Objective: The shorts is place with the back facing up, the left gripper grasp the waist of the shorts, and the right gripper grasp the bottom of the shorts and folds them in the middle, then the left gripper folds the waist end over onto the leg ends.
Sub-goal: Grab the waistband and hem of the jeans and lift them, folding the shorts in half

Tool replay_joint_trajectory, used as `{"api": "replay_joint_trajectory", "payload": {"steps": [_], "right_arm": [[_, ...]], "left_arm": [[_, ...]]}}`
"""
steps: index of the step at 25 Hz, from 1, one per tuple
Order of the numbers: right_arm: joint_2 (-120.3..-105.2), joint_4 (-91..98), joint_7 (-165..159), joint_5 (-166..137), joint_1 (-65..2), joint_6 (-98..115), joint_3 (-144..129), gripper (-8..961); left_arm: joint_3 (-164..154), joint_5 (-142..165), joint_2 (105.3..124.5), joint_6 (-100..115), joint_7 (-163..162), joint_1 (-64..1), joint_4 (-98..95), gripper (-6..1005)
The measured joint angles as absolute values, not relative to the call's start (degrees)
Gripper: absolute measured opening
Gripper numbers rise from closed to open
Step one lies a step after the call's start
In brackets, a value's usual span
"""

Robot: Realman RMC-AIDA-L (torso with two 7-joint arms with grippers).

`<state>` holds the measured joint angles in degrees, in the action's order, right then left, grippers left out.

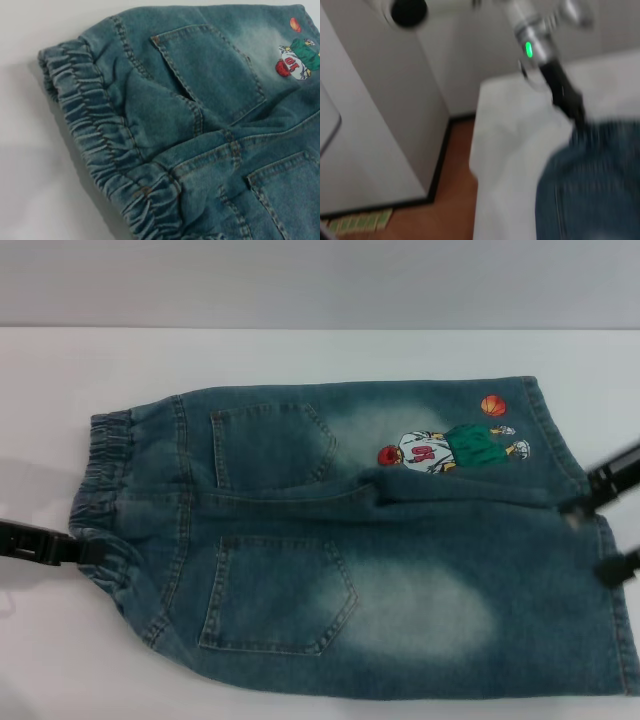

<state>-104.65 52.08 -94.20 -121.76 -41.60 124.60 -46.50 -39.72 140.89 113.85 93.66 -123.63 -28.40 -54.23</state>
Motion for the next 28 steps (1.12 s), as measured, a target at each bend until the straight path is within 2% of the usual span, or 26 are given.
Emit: {"api": "replay_joint_trajectory", "payload": {"steps": [13,28], "right_arm": [[-105.68,52.0,-98.3,-135.8,-32.9,124.7,-39.6,590],[-105.70,50.3,-103.0,-155.0,-31.9,119.8,-34.9,584]], "left_arm": [[-39.4,140.9,114.14,92.5,-124.1,-30.1,-53.8,54],[-39.0,140.8,114.43,91.6,-124.9,-31.2,-53.7,55]]}}
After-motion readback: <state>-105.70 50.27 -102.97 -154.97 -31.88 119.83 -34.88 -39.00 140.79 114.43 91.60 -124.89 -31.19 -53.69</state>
